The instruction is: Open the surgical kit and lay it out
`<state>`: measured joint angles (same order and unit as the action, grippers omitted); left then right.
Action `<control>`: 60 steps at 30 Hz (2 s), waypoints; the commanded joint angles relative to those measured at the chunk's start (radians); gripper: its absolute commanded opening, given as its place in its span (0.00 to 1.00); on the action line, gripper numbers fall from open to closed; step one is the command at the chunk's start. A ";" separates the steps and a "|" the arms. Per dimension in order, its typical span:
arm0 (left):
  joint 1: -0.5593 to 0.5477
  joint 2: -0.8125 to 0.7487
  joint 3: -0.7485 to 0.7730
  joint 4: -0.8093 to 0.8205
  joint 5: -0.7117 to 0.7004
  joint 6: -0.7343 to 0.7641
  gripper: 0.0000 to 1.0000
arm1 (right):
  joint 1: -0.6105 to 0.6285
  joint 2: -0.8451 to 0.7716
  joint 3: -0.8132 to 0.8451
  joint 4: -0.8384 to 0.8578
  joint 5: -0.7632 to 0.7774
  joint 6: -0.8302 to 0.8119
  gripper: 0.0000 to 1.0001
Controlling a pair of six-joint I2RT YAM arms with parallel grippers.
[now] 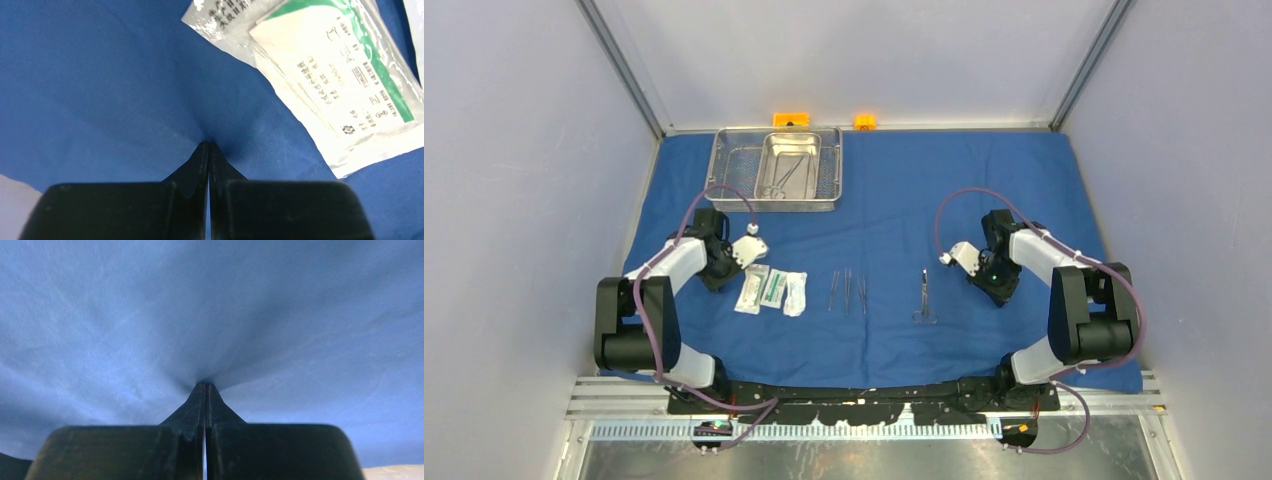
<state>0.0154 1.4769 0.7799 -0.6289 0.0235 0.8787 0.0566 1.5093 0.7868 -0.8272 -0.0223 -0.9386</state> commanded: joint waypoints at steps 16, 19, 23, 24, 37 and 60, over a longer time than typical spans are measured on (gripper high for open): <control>0.008 -0.075 0.010 -0.354 -0.068 0.100 0.00 | -0.009 -0.039 0.061 -0.303 -0.061 -0.065 0.00; 0.009 -0.112 0.052 -0.347 -0.030 0.071 0.02 | -0.009 -0.088 0.107 -0.318 -0.138 -0.040 0.05; 0.008 -0.155 0.103 -0.308 0.052 -0.008 0.10 | -0.008 -0.133 0.142 -0.284 -0.237 0.036 0.14; 0.009 -0.162 0.116 -0.293 0.068 -0.032 0.13 | -0.008 -0.141 0.148 -0.272 -0.265 0.058 0.17; 0.007 -0.166 0.281 -0.037 0.326 -0.361 0.83 | 0.133 -0.180 0.167 0.120 -0.355 0.433 0.52; -0.144 0.671 1.169 0.053 0.229 -0.576 0.71 | 0.137 -0.012 0.320 0.334 -0.244 0.640 0.72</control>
<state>-0.0708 2.0071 1.7496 -0.4896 0.2989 0.2321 0.1902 1.4994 1.0752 -0.5217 -0.2943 -0.3096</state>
